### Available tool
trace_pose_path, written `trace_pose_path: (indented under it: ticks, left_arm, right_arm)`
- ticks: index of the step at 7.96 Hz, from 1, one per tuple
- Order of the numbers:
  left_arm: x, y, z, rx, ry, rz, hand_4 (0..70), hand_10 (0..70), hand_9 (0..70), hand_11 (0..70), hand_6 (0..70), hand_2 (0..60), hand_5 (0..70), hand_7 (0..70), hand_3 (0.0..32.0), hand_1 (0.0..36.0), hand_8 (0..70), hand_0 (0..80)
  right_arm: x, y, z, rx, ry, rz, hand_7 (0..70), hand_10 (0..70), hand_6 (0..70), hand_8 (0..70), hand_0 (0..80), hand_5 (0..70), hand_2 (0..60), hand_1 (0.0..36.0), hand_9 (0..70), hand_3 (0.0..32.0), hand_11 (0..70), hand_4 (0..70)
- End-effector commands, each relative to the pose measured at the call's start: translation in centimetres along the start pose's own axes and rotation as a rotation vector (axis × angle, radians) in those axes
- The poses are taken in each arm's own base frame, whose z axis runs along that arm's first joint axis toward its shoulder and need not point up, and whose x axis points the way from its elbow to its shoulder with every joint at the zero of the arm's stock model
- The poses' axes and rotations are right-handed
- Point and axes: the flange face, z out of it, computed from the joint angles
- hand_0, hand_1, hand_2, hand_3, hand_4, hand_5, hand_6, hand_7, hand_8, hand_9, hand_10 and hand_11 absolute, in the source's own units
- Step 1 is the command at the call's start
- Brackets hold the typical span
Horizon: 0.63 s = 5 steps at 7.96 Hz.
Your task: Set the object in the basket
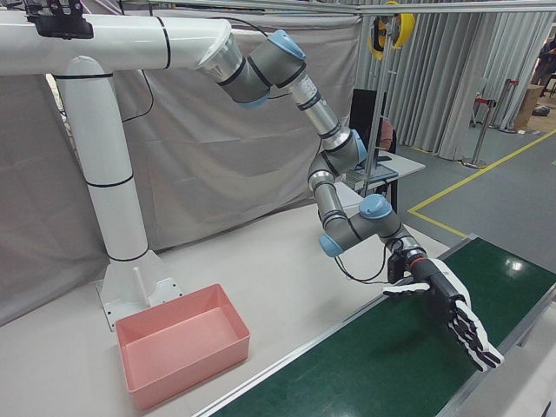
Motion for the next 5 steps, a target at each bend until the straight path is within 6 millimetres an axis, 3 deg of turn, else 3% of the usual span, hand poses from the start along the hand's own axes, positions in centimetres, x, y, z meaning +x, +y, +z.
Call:
trace_pose_path:
  ticks: [1, 5]
  left_arm:
    - [-0.04, 0.00, -0.03, 0.004, -0.002, 0.000, 0.0, 1.1, 0.0, 4.0, 0.0, 0.0, 16.6, 0.0, 2.2, 12.8, 0.0, 57.8]
    - [-0.02, 0.10, 0.02, 0.005, -0.002, 0.000, 0.0, 1.0, 0.0, 3.8, 0.0, 0.0, 17.3, 0.0, 2.4, 13.0, 0.0, 58.2]
  right_arm:
    - [0.02, 0.00, 0.01, 0.000, 0.000, -0.001, 0.0, 0.0, 0.0, 0.0, 0.0, 0.0, 0.0, 0.0, 0.0, 0.0, 0.0, 0.0]
    - [0.02, 0.00, 0.01, 0.000, 0.000, -0.001, 0.0, 0.0, 0.0, 0.0, 0.0, 0.0, 0.0, 0.0, 0.0, 0.0, 0.0, 0.0]
